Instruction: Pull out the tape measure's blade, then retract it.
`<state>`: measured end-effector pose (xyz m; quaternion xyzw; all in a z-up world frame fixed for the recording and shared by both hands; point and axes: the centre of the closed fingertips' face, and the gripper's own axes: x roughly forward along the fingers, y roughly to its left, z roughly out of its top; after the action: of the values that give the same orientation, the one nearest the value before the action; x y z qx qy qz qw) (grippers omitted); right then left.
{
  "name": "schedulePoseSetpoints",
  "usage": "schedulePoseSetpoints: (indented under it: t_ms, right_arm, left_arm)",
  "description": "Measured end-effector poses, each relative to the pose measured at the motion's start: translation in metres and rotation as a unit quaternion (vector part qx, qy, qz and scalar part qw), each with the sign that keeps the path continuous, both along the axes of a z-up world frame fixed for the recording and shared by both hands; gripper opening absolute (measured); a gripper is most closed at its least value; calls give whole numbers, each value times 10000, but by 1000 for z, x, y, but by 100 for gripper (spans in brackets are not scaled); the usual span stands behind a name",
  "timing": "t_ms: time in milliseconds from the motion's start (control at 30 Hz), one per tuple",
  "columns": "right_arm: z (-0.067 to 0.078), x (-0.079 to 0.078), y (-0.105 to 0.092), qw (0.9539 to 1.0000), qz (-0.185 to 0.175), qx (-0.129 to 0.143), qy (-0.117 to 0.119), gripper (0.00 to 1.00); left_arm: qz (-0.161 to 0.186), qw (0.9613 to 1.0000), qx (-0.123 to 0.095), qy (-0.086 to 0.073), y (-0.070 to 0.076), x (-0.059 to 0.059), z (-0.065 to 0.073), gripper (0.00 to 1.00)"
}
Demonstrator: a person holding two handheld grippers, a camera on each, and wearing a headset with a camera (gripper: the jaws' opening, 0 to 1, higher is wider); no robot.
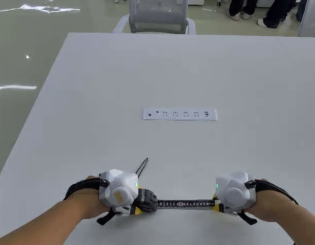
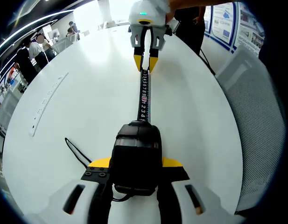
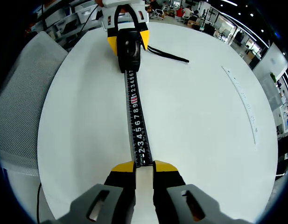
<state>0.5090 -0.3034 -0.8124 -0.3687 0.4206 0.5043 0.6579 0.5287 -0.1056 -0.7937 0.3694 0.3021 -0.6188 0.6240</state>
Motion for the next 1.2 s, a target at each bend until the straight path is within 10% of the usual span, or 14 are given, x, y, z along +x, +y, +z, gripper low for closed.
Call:
schedulePoseSetpoints:
  t_ms: [1200]
  right_arm:
    - [0,-2,-13,9999,-89,-50,-14,11]
  left_arm:
    - [31,10000,-22,21,0,-1,-1,33]
